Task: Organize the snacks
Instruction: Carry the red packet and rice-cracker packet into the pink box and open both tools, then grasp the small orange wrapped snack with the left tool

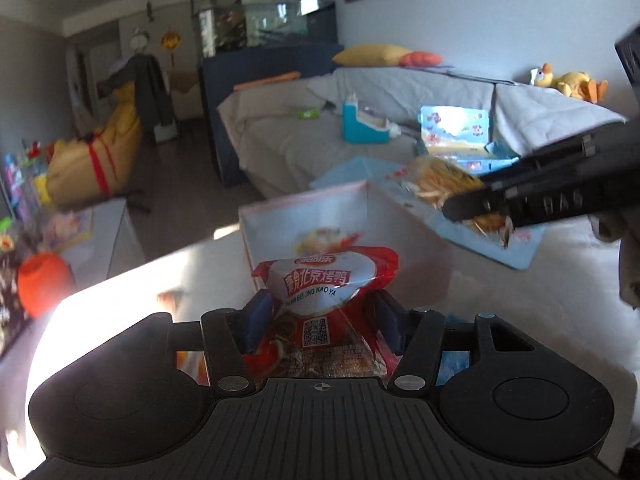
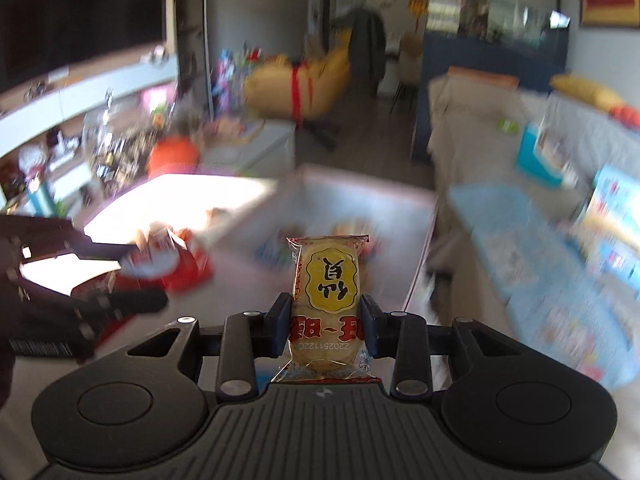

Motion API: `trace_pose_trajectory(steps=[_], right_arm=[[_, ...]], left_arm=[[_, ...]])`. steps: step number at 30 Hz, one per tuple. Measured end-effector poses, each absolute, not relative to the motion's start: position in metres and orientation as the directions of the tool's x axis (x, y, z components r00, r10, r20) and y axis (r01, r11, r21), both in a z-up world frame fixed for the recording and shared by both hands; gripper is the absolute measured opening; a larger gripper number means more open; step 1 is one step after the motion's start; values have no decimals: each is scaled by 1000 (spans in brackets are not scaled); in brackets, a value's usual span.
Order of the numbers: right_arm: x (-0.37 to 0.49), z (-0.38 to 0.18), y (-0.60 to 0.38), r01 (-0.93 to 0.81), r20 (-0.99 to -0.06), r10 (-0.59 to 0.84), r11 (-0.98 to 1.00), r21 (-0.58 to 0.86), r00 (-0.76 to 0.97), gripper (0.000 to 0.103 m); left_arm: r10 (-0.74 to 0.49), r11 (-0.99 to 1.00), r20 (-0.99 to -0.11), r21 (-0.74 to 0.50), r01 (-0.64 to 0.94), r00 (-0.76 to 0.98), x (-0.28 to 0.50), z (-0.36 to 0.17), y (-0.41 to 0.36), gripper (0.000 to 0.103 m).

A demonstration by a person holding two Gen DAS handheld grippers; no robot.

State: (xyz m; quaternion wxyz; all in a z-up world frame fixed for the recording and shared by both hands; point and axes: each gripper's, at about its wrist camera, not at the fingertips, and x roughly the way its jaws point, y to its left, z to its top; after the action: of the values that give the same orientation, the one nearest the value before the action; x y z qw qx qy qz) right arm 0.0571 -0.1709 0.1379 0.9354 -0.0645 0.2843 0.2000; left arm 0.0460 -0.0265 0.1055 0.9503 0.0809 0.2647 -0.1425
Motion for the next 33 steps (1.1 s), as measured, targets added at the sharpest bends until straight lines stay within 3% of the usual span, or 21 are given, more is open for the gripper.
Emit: trace_pose_trajectory(steps=[3,5,7,8,10,15,20,27,33], right_arm=[[90,170,-173,-399,-534,368,915,61,761,35],[118,186,-167,-392,-526,379,915,91,762,38],[150,193,-157,-401,-529,396,909,111,751,59],[165,192,-153,-373,-535,373,921,114,758,78],[187,184,-148,-325,-562,326,940,106,760,81],[191,148,-157,-296,-624,308,947,126,718,81],[157,111,-180,-300,-663,319,943,147,678,81],[98,81,-176,-388,-659,358,915,107,661,81],[82,57,-154,-433,-711,349,899,69,610,81]], left_arm=[[-254,947,-495,48,319,831,85,123,-28,64],[-310,947,-483,-76,313,819,124,127,-21,68],[-410,910,-505,-283,303,759,168,109,-8,71],[-459,882,-554,-374,285,695,190,95,-2,71],[-485,858,-581,-459,230,653,212,75,6,57],[-420,874,-504,-447,189,755,195,77,37,54],[-239,950,-548,-301,78,802,174,83,81,54],[-74,974,-656,-209,-86,751,189,65,135,55],[-100,892,-718,-372,-258,689,222,35,161,54]])
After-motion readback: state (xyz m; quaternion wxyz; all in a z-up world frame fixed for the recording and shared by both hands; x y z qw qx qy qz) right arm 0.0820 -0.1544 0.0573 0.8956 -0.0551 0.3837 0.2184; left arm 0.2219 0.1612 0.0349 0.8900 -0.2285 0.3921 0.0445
